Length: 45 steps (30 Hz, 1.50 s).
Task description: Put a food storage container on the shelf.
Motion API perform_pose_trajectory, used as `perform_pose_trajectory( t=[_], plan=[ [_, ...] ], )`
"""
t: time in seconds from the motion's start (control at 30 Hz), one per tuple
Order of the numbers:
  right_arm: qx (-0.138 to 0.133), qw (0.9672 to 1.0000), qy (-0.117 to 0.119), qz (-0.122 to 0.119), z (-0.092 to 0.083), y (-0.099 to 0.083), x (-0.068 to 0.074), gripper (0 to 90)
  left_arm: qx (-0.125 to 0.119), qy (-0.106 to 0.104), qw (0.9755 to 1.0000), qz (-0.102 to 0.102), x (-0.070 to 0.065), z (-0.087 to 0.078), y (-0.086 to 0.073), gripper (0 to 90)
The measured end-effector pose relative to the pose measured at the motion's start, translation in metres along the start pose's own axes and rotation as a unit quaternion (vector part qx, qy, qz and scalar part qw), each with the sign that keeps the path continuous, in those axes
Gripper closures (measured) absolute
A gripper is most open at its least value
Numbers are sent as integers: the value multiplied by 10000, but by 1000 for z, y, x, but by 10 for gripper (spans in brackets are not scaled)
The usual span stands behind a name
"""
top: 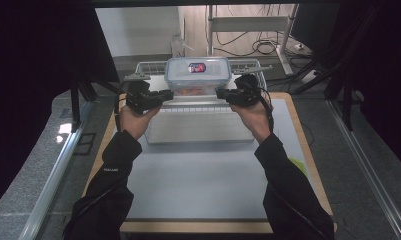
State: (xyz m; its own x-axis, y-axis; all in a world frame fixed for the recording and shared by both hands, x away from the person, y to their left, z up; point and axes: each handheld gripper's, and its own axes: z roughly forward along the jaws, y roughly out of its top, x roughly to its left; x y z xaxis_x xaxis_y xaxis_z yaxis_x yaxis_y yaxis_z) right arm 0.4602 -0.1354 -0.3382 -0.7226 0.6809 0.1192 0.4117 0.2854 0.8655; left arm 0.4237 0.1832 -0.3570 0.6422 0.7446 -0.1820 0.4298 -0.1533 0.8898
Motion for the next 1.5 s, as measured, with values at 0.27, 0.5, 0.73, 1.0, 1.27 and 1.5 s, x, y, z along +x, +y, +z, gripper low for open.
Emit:
perform_pose_trajectory(
  t=[0.27, 0.5, 0.73, 1.0, 1.27, 1.5],
  plan=[
    [-11, 9998, 77, -191, -9, -10, 11, 673, -63, -142, 9997, 211, -17, -5, -15, 597],
    [38, 9995, 45, -321, -14, -24, 20, 511, -31, -165, 9992, 361, -31, -11, -36, 477],
    [82, 9990, 125, -431, -17, -39, 28, 388, 25, -118, 9982, 592, -44, -20, -47, 360],
    [127, 9984, 235, -498, -25, -59, 34, 279, 120, -85, 9964, 840, -57, -26, -68, 255],
    [130, 9980, 404, -470, -37, -77, 40, 205, 255, -23, 9957, 893, -66, -32, -91, 172],
    [242, 9972, 427, -565, -43, -101, 45, 147, 360, -156, 9964, 751, -71, -36, -114, 138]
  ],
)
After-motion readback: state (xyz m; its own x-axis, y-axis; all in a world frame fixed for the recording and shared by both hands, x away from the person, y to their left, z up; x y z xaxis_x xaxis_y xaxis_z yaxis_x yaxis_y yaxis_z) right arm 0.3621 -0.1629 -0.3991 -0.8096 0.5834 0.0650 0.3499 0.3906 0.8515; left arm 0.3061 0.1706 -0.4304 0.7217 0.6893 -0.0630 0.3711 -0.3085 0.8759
